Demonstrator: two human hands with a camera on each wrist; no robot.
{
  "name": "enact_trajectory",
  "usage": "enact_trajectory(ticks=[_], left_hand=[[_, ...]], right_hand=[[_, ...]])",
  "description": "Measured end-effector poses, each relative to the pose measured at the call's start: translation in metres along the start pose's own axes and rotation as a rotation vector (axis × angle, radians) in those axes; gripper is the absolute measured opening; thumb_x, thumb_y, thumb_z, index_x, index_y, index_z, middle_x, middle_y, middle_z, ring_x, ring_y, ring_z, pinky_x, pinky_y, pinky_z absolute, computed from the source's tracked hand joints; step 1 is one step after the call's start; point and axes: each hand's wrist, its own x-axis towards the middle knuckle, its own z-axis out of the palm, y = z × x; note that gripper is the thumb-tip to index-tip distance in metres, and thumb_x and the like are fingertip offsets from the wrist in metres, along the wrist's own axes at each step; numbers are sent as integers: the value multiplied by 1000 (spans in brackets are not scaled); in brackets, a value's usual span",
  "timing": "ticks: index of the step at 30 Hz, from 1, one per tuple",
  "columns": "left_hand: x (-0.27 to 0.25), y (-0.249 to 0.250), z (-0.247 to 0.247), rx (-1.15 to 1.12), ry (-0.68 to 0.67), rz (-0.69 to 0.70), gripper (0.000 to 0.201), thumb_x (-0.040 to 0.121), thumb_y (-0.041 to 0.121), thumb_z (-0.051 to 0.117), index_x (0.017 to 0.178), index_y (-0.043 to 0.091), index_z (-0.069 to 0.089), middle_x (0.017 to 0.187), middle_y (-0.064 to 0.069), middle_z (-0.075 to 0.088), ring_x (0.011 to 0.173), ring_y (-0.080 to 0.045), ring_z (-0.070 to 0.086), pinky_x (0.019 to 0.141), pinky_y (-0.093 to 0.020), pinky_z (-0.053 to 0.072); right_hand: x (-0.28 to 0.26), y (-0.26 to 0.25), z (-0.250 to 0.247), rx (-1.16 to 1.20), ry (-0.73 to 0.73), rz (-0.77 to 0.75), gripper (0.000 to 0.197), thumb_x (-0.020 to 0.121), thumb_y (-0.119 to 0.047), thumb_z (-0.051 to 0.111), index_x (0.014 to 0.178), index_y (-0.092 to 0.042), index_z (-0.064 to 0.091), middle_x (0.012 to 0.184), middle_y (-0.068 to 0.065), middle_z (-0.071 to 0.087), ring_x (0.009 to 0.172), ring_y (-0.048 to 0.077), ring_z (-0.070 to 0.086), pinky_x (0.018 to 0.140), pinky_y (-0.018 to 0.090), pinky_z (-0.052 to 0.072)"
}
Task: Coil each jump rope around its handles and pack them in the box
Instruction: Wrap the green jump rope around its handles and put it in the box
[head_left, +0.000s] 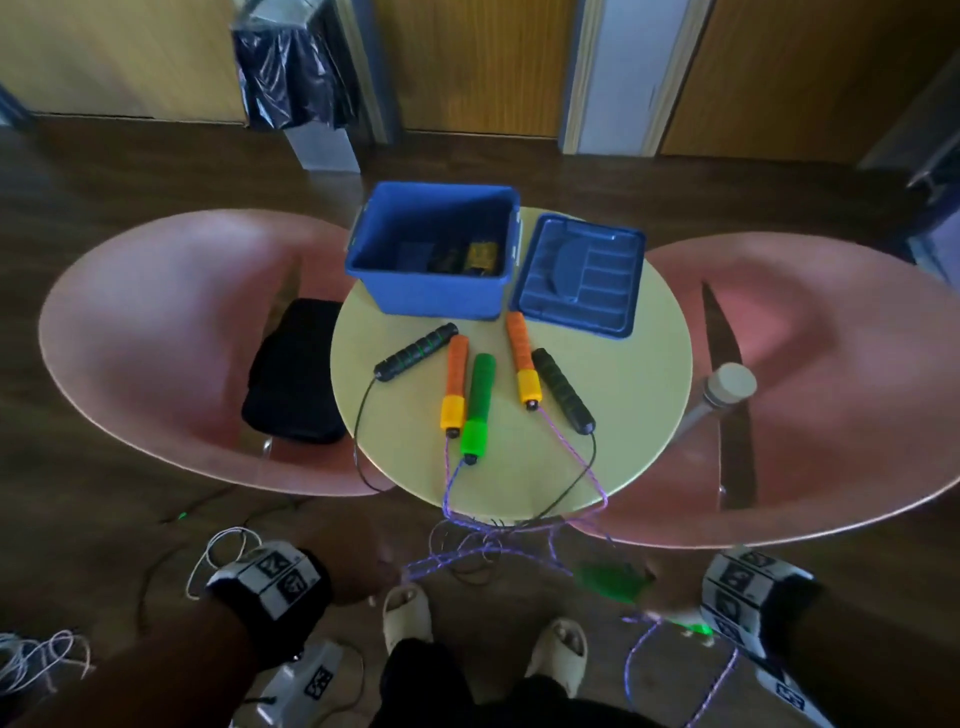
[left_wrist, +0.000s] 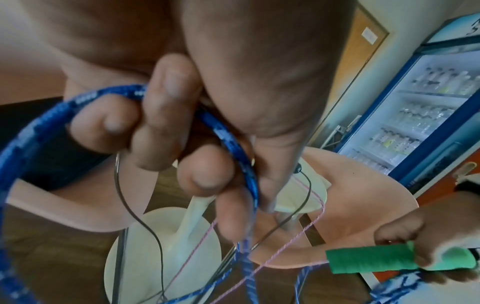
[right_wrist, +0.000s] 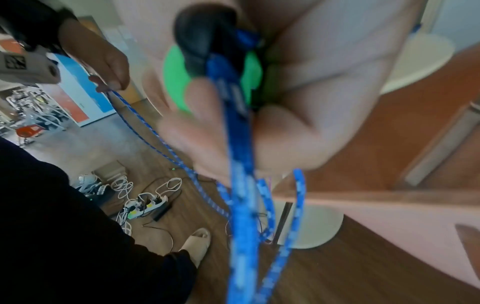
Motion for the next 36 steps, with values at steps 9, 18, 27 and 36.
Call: enact_trajectory(ticks=[9,18,27,36], left_hand=[[11,44,22,-173,-147,35,42,89,50,51,86,16,77,60,8,57,63,2,53,67,-20,35],[33,48,51,-464,-54,-13,37,91,44,57,75,11,59,57,7,56,56,-6,49,66,-33,44],[83,77,59,-930,-109,-115,44,93,26,65,133,13,50,64,5,59,48,-5,55,51,-20,40],[107,99,63,-1292,-185,-333,19,99,40,54,112,26,56,74,-6,61,39,-12,37,41,-22,30]], right_hand=[[107,11,52,361,81,-18,53,82,-32,70,129,-17,50,84,-2,62,69,14,60,54,16,46],[148,-4,70,564,115,-198,51,80,-10,78,116,-35,52,110,-12,62,91,1,57,71,3,36],[161,0,70,543,71,-120,58,76,1,76,116,-35,56,106,-12,61,84,1,52,72,9,42],[175,-3,61,581,59,-95,62,69,6,78,95,-47,63,111,-12,64,98,10,60,89,27,50]])
